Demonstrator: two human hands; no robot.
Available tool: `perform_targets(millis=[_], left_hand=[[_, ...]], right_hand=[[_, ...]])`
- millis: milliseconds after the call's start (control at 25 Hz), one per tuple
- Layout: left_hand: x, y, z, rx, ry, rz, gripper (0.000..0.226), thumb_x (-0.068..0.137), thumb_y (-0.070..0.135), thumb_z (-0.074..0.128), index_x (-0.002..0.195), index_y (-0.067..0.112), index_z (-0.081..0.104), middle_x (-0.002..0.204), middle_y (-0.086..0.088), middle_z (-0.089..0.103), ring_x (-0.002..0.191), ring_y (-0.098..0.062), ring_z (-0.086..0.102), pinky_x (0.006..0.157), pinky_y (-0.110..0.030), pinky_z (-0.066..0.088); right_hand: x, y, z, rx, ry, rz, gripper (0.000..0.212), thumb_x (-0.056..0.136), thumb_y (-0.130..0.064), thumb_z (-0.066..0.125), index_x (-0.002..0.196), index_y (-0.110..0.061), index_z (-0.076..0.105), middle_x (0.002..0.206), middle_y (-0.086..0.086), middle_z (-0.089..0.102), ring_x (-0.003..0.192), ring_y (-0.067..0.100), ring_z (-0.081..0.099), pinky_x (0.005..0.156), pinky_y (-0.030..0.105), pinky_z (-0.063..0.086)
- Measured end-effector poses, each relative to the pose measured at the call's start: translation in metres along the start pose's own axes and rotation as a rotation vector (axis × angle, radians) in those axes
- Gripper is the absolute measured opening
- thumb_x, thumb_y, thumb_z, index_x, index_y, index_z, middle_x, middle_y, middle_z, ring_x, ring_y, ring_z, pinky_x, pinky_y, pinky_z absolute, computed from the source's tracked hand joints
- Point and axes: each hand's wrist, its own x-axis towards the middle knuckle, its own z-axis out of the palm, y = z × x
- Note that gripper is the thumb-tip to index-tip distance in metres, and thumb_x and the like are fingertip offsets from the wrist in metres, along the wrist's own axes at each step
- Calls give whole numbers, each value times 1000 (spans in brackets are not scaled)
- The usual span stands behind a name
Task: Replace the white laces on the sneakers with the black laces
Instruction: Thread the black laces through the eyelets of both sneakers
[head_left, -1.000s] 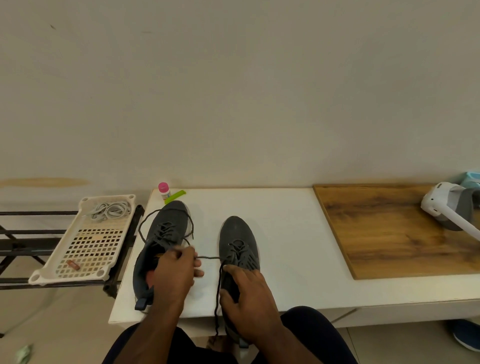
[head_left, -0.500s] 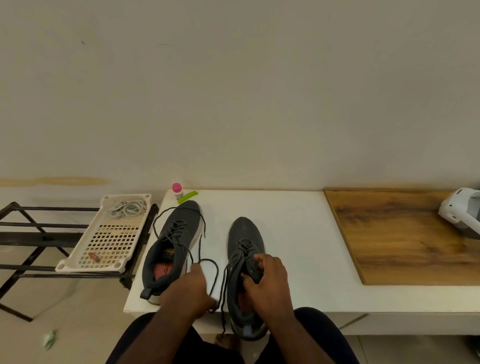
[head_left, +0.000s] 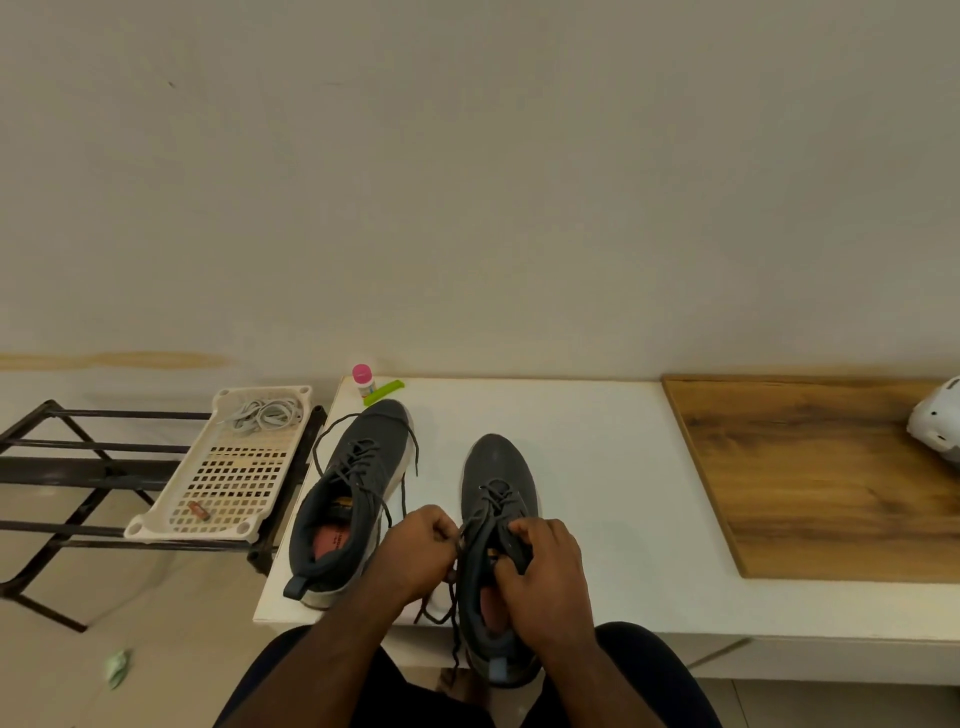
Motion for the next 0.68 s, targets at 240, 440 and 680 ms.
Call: perform_targets(millis=[240, 440, 680], left_hand=[[5, 34, -20, -129, 318, 173, 21, 93, 17, 61, 109, 28, 53, 88, 1, 70, 70, -10, 64, 51, -8, 42], [15, 91, -34, -335, 459, 458, 23, 95, 6, 55, 98, 28, 53, 94, 8, 64, 86, -2, 67, 75, -18, 49], [8, 147, -48, -636, 292, 507, 38, 90, -11, 46, 104, 24, 50, 113, 6, 52, 85, -14, 74, 75, -28, 57]], right_hand=[[0, 1, 1, -12, -13, 21, 30, 88, -28, 63, 107, -42, 44, 110, -19, 43, 108, 3, 42, 89, 15, 35], [-1, 2, 2, -10, -19, 19, 30, 88, -29, 62, 109, -42, 45, 111, -18, 44, 108, 3, 42, 87, 14, 34], [1, 3, 2, 2, -16, 16, 29, 89, -32, 62, 109, -41, 44, 111, -18, 45, 108, 4, 43, 89, 15, 36]])
